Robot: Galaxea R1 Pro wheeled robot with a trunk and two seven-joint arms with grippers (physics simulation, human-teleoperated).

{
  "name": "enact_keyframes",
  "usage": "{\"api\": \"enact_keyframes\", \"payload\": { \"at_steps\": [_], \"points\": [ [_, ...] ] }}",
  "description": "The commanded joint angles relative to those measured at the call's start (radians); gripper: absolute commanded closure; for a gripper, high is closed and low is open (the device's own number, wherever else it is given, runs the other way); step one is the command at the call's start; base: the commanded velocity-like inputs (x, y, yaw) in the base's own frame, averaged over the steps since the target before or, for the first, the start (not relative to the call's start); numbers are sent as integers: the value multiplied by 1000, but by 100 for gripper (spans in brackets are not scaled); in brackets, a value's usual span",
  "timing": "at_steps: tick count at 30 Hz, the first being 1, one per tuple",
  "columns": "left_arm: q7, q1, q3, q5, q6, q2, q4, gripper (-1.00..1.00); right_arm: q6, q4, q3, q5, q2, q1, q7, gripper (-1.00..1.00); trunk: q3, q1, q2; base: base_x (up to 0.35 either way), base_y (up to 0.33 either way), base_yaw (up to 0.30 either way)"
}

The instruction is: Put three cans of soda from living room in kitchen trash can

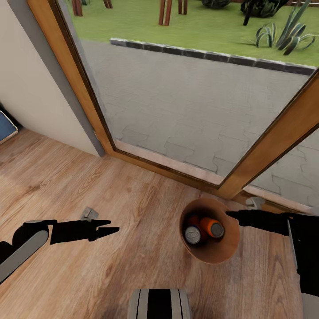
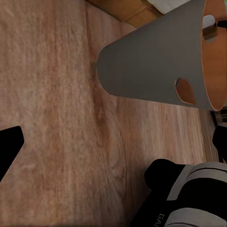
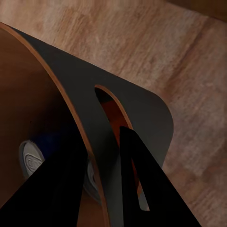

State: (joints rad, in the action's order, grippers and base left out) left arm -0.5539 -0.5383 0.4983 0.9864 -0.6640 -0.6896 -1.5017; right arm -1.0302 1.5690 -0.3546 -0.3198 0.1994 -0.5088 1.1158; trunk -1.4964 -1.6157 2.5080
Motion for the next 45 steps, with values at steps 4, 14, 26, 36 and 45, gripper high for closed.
{"api": "enact_keyframes", "payload": {
  "at_steps": [4, 14, 26, 36, 45],
  "points": [
    [-1, 0, 0, 1, -4, -1, 1, -100, -17, 0, 0, 46, 1, 0, 2, 100, 0, 0, 0, 0, 0, 0],
    [-3, 0, 0, 8, 2, 5, 52, -100, -17, 0, 0, 51, 4, 3, 4, 100, 0, 0, 0, 0, 0, 0],
    [-3, 0, 0, 8, 4, 7, 57, -100, -17, -40, 5, 53, -8, -54, 0, 100, 0, 0, 0, 0, 0, 0],
    [-4, 0, 2, 8, 4, 9, 76, -100, -17, -54, 6, 54, -12, -57, 5, 100, 0, 0, 0, 0, 0, 0],
    [-4, 0, 2, 8, 4, 9, 87, -100, -17, -53, 6, 54, -15, -57, 6, 100, 0, 0, 0, 0, 0, 0]
  ]
}}
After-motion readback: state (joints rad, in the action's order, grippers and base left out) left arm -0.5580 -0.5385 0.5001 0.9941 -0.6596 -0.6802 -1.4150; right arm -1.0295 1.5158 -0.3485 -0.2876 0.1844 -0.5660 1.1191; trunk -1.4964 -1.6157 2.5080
